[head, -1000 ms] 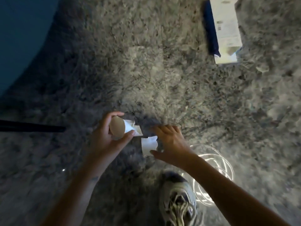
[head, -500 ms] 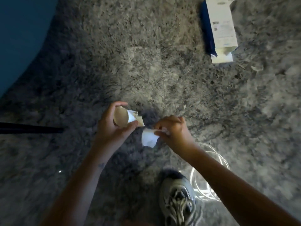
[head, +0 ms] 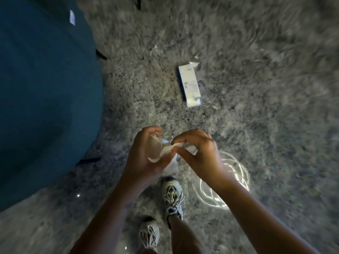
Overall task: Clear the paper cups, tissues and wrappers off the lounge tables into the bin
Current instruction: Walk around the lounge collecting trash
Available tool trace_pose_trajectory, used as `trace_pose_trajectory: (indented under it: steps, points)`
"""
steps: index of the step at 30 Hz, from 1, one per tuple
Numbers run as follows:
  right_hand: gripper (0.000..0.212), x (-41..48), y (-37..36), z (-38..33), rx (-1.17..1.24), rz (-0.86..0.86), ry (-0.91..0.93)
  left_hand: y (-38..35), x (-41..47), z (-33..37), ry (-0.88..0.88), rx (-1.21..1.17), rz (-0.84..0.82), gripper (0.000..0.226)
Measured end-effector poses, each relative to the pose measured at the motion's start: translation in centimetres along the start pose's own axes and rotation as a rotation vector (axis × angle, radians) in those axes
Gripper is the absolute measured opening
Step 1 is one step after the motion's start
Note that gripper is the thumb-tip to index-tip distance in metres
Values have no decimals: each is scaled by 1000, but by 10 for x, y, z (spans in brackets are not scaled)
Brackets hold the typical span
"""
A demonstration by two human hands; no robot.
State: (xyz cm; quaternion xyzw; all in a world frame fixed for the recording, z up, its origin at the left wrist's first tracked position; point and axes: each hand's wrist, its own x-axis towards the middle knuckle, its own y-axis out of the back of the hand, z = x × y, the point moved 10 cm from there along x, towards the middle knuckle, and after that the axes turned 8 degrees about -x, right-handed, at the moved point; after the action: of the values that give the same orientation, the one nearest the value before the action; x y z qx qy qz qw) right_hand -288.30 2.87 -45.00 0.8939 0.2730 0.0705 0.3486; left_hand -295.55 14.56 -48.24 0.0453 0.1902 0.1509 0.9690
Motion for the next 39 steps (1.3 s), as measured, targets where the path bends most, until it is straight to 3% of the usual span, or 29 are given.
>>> trace_pose_trajectory:
  steps: [4, 8, 16, 26, 33, 39]
  points:
    - [30, 34, 86, -48, -45, 76, 2, 21, 15, 101, -39, 27, 28, 52]
    - [42, 87, 143, -39, -163, 156, -116, 55, 60, 165, -102, 67, 107, 43]
    - [60, 200, 139, 47, -309, 115, -332, 80, 193, 180, -104, 87, 176, 45]
    - [44, 321, 102, 180, -352, 133, -405, 35, 353, 119, -19, 102, 91, 49]
    - [41, 374, 6, 348, -390, 55, -435, -18, 440, -26, 54, 60, 87, 52]
    - [44, 415, -94, 468, -549, -77, -331, -39, 522, -150, 15, 73, 103, 47]
